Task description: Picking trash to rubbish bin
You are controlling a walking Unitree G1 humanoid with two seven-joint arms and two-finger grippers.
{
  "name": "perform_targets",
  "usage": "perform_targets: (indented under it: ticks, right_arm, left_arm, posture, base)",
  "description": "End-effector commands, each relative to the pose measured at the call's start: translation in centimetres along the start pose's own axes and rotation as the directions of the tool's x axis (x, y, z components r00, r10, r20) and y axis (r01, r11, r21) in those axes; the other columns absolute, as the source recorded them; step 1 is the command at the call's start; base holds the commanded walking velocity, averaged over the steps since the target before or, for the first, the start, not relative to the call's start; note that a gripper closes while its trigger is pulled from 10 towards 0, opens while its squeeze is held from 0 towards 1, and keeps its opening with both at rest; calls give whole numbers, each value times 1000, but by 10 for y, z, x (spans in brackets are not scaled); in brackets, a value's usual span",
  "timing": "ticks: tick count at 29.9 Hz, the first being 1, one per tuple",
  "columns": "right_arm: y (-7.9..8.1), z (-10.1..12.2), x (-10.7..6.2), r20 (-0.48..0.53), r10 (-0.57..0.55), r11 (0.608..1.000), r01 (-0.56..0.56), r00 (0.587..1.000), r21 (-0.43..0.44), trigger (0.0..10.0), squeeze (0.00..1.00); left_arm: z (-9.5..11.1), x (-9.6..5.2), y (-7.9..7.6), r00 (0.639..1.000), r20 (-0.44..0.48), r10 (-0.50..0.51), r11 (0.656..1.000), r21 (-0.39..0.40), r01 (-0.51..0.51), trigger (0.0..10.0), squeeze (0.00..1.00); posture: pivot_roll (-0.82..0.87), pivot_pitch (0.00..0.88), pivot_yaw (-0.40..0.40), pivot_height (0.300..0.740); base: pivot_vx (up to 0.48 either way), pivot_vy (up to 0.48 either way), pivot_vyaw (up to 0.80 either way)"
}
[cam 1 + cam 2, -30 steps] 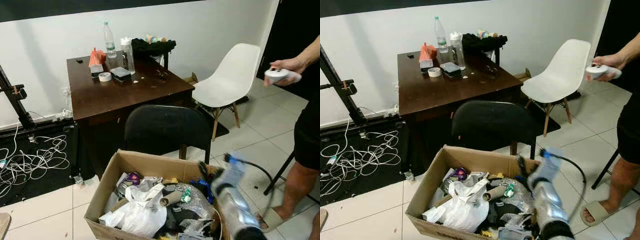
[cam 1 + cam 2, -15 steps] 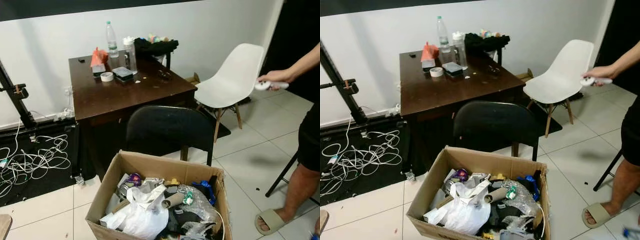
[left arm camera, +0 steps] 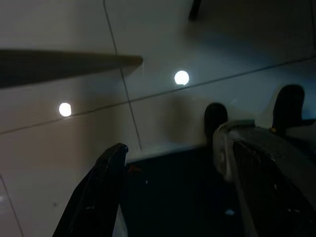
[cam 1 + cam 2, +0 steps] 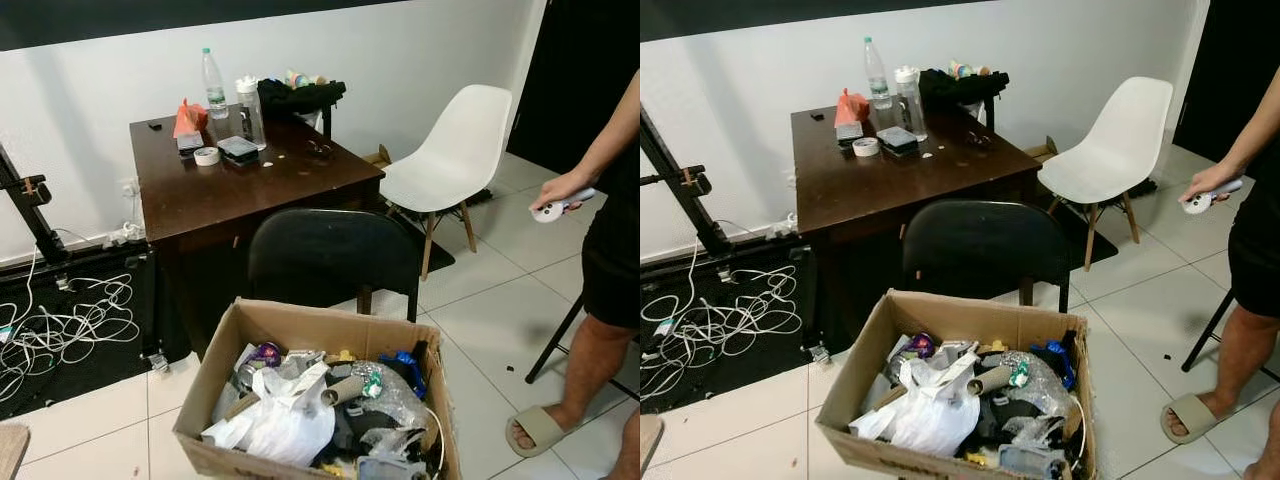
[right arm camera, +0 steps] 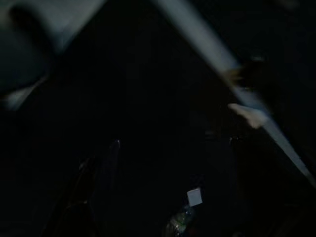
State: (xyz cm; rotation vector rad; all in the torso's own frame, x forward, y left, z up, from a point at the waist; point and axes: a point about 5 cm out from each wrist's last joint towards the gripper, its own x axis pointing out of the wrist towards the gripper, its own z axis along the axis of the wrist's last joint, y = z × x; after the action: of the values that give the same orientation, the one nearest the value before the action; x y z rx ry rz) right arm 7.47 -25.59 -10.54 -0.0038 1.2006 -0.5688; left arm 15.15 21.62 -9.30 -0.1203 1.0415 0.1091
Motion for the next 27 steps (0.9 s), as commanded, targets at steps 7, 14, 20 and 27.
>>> perform_targets:
  ticks: [7,14,20,27]
  right_arm:
    - [10,20,1,46,66,991,-60,997,-120,10000,0]
    - [11,19,1,40,74,986,-67,996,-155,10000,0]
    - [14,14,0,25,86,981,-80,996,-174,10000,0]
    - [14,11,0,15,91,979,-86,996,-185,10000,0]
  left_arm:
    - [-8,-2,8,999,-30,24,1000,3,-24,10000,0]
    - [-7,-2,7,999,-26,24,1000,-3,-24,10000,0]
    - [-7,-2,6,999,-26,22,1000,-1,-22,10000,0]
    - [-6,-1,5,999,-27,17,1000,4,-17,10000,0]
  posture:
    - [-163,112,102,740]
    - [-156,104,98,740]
    - [-157,105,100,740]
    - [-162,103,101,740]
  base:
    - [-295,0,0]
    - [-299,0,0]
    - [-311,0,0]
    - [-310,0,0]
